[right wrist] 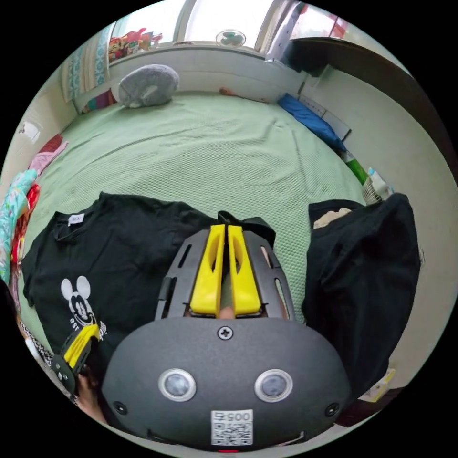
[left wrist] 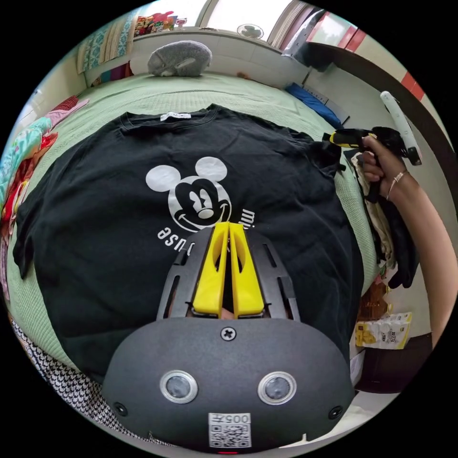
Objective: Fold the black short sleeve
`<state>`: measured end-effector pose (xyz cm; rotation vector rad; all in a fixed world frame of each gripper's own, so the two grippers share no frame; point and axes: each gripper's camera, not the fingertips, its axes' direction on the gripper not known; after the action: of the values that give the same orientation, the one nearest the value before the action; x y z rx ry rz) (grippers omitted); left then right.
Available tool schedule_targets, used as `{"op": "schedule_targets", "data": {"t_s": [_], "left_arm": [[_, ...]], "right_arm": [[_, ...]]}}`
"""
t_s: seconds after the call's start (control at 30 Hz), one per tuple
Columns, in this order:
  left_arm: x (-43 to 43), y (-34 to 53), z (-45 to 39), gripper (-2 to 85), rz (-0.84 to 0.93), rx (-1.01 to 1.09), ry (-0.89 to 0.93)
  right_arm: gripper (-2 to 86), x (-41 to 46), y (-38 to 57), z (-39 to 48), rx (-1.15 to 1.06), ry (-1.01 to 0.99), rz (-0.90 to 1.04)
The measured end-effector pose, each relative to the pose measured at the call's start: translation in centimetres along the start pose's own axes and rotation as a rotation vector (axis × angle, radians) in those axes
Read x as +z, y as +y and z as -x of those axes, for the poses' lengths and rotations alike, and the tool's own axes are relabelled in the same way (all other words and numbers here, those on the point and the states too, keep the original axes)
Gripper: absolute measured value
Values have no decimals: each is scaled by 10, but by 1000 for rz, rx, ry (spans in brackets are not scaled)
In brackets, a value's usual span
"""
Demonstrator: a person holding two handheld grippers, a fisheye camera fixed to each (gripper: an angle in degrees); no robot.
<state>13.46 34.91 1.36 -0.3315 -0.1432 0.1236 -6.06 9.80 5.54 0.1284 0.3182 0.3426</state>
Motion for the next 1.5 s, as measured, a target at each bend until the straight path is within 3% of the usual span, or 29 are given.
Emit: {"op": "schedule_targets", "data": {"t_s": [0.2, 0.33, 0.4, 0.63, 0.87, 0.97, 1.07, 1.17, 1.37, 1.5], "left_arm": [[8, 5, -8, -6, -10, -12, 38], [12, 8, -21, -6, -15, 1, 8], [14, 10, -26, -6, -16, 5, -1], [20, 13, -38, -6, -11, 3, 2], [22, 16, -47, -6, -12, 5, -2], [23, 16, -51, -7, -10, 5, -3], [22, 17, -55, -7, -8, 9, -17], [22, 17, -59, -7, -6, 15, -30], [18, 17, -61, -6, -4, 13, -26], [15, 18, -60, -6, -4, 9, -16]], "right_arm": [[-11, -38, 58, -39, 43, -34, -24], [9, -11, 73, -56, 9, -21, 234], [31, -14, 71, -54, -39, 0, 271], [111, -58, 2, -41, -164, -32, 81], [108, 27, -83, -58, 69, -3, 355], [73, 43, -91, -55, 70, -21, 394], [2, 30, -104, -49, 67, 54, 319], [-11, 3, -128, -53, 61, 138, 158], [13, 5, -157, -69, 157, -1, 168], [66, 9, -149, -63, 81, 73, 180]]}}
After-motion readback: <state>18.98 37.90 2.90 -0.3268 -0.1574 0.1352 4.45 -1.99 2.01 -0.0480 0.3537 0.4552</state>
